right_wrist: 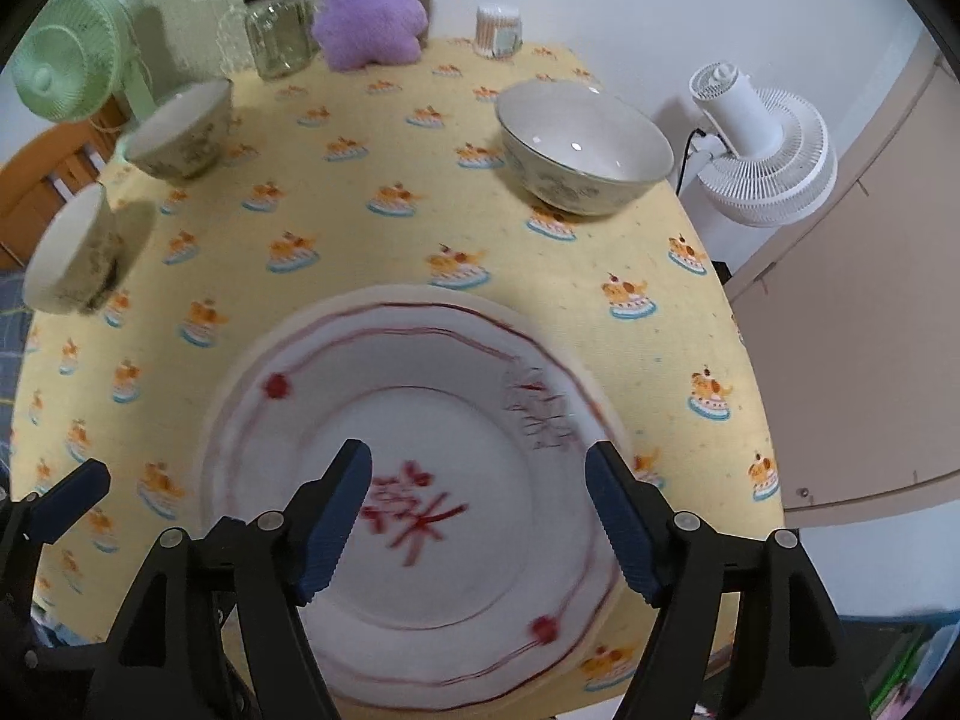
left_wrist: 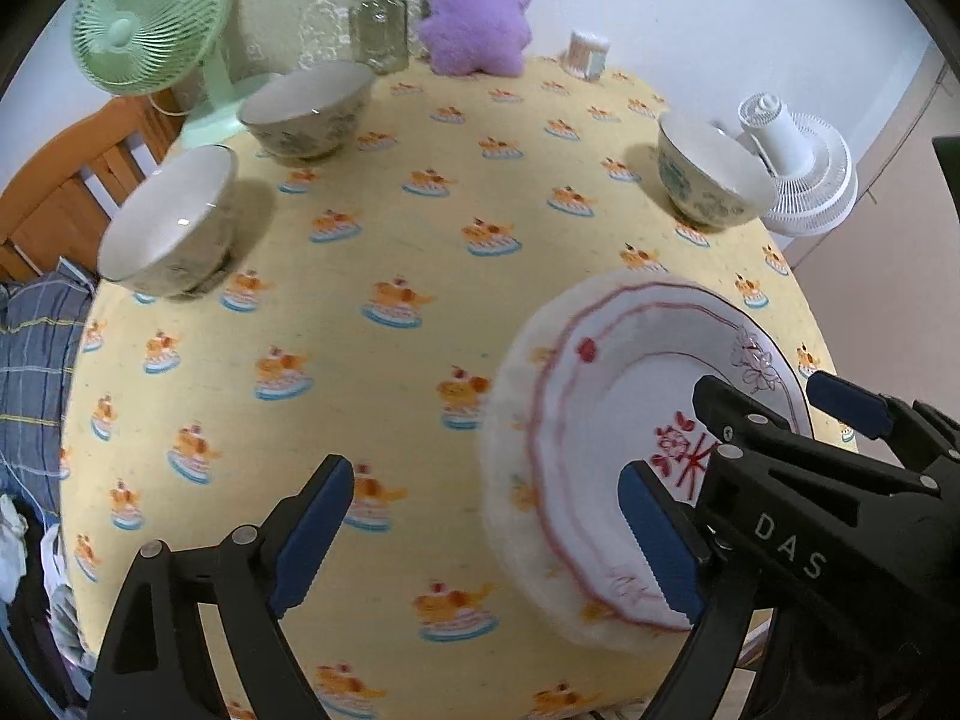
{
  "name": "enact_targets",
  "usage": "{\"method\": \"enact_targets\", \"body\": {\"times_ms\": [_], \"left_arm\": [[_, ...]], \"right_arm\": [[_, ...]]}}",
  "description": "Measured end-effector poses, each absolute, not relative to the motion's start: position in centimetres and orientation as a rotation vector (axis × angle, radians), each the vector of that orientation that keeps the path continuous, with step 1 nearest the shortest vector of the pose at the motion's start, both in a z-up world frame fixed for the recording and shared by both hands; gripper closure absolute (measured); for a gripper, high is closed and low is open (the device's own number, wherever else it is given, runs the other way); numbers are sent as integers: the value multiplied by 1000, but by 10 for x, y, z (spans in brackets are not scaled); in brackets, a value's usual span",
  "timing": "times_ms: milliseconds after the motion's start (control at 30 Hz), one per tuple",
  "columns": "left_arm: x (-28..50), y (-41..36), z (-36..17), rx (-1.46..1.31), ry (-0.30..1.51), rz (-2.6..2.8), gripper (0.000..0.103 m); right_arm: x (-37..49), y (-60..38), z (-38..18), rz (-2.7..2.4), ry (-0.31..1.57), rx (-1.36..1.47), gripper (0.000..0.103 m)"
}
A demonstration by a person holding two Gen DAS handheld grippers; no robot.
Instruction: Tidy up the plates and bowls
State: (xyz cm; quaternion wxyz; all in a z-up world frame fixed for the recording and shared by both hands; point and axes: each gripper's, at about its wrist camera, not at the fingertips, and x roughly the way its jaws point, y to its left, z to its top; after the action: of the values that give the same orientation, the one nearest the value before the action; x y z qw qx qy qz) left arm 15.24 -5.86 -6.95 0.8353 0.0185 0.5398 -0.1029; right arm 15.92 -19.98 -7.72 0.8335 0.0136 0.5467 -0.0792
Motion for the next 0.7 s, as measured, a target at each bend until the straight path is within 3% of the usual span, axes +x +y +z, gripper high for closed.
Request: {"method": "enact_targets", "body": {"times_ms": [400,700], "left_arm": [[157,40,-40,72,1029,-190,12],[185,103,-23,57,961,-98,21]], "right_arm": [[156,-109,-45,-182,1066,114,26],[180,-40,-20,-140,976,87,26]]}}
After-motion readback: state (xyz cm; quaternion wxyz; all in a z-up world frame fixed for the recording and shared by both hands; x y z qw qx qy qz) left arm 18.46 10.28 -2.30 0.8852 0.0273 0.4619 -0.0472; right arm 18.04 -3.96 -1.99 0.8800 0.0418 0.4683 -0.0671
